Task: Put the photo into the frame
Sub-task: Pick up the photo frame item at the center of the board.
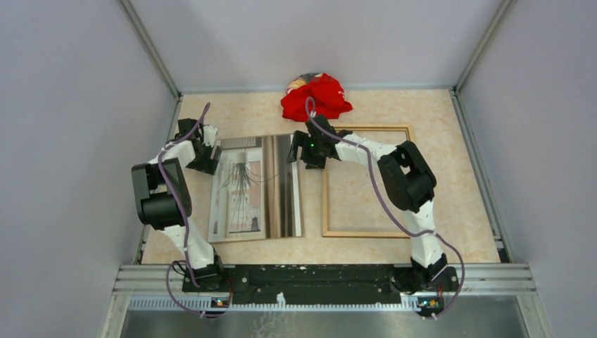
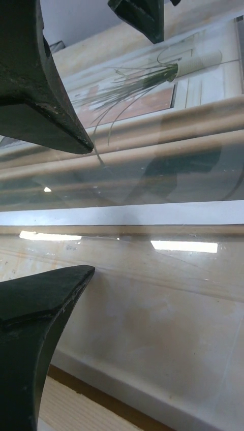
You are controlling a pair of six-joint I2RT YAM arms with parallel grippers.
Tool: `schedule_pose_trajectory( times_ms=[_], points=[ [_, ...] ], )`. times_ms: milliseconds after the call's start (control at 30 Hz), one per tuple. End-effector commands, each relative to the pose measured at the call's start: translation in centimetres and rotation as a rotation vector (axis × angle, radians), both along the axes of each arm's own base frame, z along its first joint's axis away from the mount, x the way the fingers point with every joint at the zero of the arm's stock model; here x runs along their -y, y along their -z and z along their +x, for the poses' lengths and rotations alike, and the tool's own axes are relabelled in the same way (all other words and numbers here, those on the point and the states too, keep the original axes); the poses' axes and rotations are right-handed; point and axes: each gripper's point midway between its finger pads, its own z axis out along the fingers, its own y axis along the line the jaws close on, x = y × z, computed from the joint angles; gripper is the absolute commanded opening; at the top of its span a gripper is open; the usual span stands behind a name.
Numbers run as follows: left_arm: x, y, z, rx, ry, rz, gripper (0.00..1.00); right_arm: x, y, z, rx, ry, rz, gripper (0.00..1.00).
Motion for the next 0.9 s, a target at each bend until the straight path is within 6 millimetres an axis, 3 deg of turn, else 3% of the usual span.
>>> schedule_pose_trajectory(
  times_ms=[0,133,300,600,867],
  points=[
    [1.5,1.0,0.1,0.003,0.016,-0.025,0.85,0.2,2.4,-1.3,-0.105,0.021,0.035,0.8],
    [2.0,1.6,-0.1,-0.007,0.025,-0.01,0.83,0.4,2.8,-1.2,-0.132,0.043,0.057,0.8],
    [1.7,2.1,-0.1,-0.009,0.013,0.029,0.81,0.7,1.8,-1.2,-0.143,0.084,0.149,0.77],
    [1.2,2.5,-0.3,-0.02,0.011,0.072,0.8,-1.1,-3.4,-1.2,-0.092,0.062,0.442,0.7],
    [1.5,2.5,-0.3,-0.021,0.021,0.064,0.8,-2.0,-6.9,-1.3,-0.052,0.016,0.538,0.67]
  ],
)
